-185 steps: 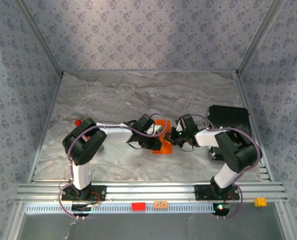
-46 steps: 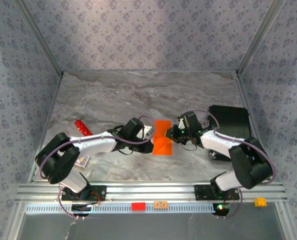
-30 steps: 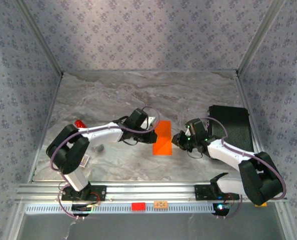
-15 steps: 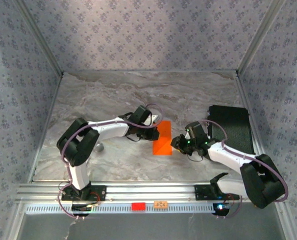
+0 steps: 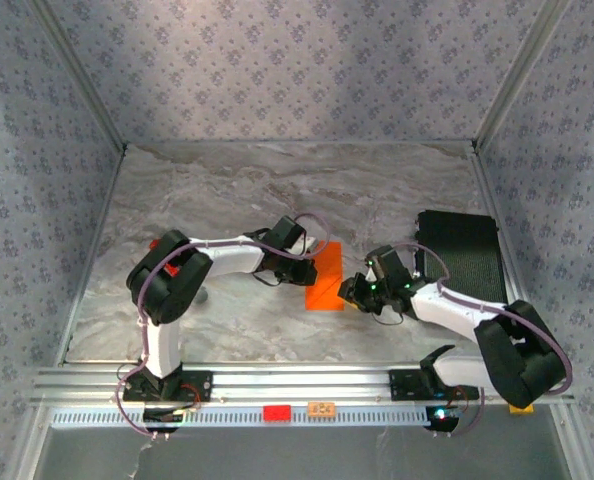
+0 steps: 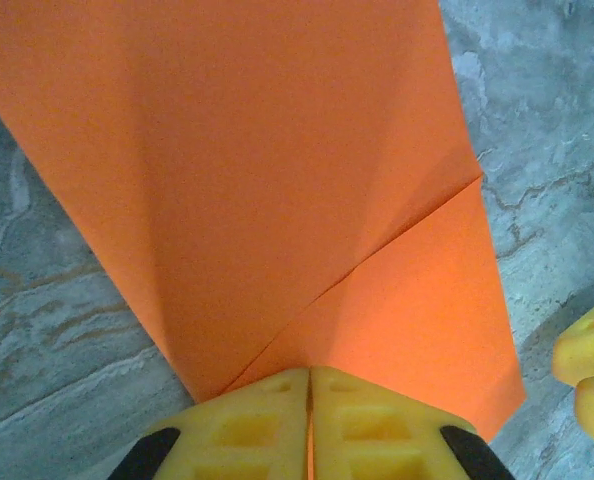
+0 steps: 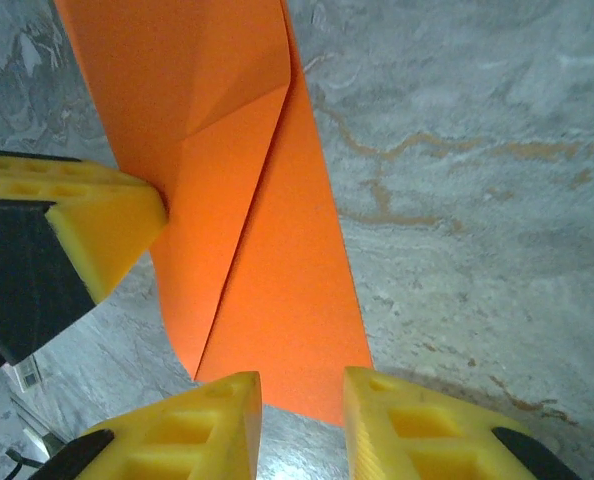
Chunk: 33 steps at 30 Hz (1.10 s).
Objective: Fold a paper plane with a square sheet of paper (pick it up from the middle)
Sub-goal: Fold the triangle a second time at the center of the table, then turn over the paper at the center of the table.
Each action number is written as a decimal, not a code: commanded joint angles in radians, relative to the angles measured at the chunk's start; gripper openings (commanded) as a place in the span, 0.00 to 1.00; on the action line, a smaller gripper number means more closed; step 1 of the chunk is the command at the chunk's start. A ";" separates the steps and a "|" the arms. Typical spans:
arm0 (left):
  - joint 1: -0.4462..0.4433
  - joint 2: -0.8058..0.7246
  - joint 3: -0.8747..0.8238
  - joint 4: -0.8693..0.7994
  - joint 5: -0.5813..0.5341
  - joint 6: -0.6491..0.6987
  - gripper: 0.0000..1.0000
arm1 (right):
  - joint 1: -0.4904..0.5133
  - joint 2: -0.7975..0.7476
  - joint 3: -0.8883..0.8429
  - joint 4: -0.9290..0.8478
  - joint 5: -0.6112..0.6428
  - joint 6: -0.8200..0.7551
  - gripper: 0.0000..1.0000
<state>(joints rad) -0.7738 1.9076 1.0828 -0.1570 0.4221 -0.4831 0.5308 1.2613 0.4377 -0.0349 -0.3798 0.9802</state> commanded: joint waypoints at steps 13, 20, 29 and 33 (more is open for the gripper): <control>0.000 0.008 -0.031 -0.015 -0.009 0.021 0.08 | 0.038 0.100 0.077 -0.046 0.009 0.011 0.33; -0.001 0.011 -0.036 -0.006 -0.003 0.015 0.08 | 0.041 0.146 0.081 0.023 -0.007 0.012 0.38; -0.001 0.011 -0.039 -0.004 -0.003 0.008 0.08 | 0.010 0.195 0.132 0.123 -0.056 0.007 0.48; 0.000 0.009 -0.040 -0.003 -0.003 0.008 0.08 | -0.007 0.203 0.152 0.129 -0.059 -0.010 0.49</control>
<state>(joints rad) -0.7738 1.9076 1.0706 -0.1280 0.4278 -0.4801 0.5354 1.4521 0.5571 0.0734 -0.4252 0.9867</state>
